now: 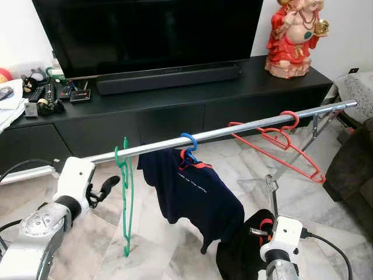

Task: Hang hanger

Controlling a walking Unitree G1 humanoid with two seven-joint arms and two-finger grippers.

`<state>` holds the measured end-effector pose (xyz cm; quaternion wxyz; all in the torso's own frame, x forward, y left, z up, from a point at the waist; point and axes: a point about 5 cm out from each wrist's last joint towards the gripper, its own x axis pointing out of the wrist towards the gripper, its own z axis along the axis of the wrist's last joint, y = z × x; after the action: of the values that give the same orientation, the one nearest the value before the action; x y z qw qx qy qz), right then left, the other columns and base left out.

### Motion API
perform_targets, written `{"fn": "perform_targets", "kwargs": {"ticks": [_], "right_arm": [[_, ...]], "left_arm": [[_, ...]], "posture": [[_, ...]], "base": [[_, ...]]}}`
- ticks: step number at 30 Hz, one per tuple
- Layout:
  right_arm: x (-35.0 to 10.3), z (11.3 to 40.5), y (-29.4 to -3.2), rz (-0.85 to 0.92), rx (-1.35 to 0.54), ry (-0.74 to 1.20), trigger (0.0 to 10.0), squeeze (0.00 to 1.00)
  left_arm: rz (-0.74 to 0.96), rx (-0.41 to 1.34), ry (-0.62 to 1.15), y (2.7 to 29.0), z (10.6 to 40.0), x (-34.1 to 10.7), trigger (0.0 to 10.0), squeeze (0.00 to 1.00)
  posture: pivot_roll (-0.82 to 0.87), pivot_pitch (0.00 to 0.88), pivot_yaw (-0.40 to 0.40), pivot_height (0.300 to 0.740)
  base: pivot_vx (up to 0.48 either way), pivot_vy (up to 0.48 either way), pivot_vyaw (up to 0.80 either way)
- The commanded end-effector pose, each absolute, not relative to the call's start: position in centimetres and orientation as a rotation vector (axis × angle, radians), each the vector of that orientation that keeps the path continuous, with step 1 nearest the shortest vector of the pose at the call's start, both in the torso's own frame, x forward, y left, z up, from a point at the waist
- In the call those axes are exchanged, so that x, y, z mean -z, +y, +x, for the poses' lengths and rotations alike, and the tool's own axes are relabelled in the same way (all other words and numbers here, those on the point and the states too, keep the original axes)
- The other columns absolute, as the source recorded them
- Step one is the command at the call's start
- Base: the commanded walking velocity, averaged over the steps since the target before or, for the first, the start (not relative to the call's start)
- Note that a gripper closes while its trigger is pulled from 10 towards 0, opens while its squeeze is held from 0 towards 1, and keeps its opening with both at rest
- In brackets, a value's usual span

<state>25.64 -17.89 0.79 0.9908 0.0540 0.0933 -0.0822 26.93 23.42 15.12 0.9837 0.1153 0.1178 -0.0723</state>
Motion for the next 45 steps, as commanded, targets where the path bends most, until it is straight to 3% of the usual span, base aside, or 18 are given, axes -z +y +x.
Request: {"fn": "perform_targets", "kwargs": {"ticks": [1,6,18,30,35,42,43,44,45], "right_arm": [[-0.7,25.6,-17.8,0.107,0.167,0.187,10.0,0.0],[-0.7,25.8,-17.6,0.11,0.166,0.188,10.0,0.0],[-0.8,26.0,-17.5,0.121,0.192,0.179,10.0,0.0],[-0.6,25.9,-17.5,0.122,0.195,0.186,10.0,0.0],[-0.6,26.0,-17.3,0.125,0.193,0.185,10.0,0.0],[-0.4,25.8,-17.3,0.123,0.195,0.191,10.0,0.0],[-0.4,25.8,-17.3,0.123,0.195,0.191,10.0,0.0],[-0.4,25.8,-17.3,0.123,0.194,0.192,10.0,0.0],[-0.4,25.8,-17.2,0.124,0.193,0.193,10.0,0.0]], "left_arm": [[0.223,0.136,0.287,23.6,27.0,-14.7,10.0,0.0],[0.216,0.18,0.335,22.4,27.8,-13.8,10.0,0.0],[0.208,0.101,0.414,21.1,31.1,-13.2,10.0,0.0],[0.184,0.072,0.437,21.5,31.1,-13.3,10.0,0.0],[0.173,0.161,0.437,21.1,30.8,-14.0,10.0,0.0],[0.218,0.16,0.475,23.4,29.3,-14.6,10.0,0.0],[0.224,0.154,0.474,23.8,29.1,-14.8,10.0,0.38],[0.226,0.148,0.468,24.1,29.0,-15.1,10.0,1.0],[0.218,0.148,0.454,24.2,29.0,-15.5,10.0,1.0]], "posture": [[0.06,0.113,0.037,0.74],[0.06,0.11,0.043,0.74],[0.03,0.09,0.077,0.74],[0.04,0.087,0.08,0.74],[0.04,0.089,0.081,0.74],[0.05,0.102,0.088,0.74],[0.05,0.103,0.088,0.74],[0.06,0.104,0.088,0.74],[0.06,0.105,0.088,0.74]], "base": [[0.0,0.0,0.0],[0.0,0.0,0.0],[0.0,0.0,0.0],[0.0,0.0,0.0],[0.0,0.0,0.0],[0.0,0.0,0.0],[0.0,0.0,0.0],[0.0,0.0,0.0],[0.0,0.0,0.0]]}}
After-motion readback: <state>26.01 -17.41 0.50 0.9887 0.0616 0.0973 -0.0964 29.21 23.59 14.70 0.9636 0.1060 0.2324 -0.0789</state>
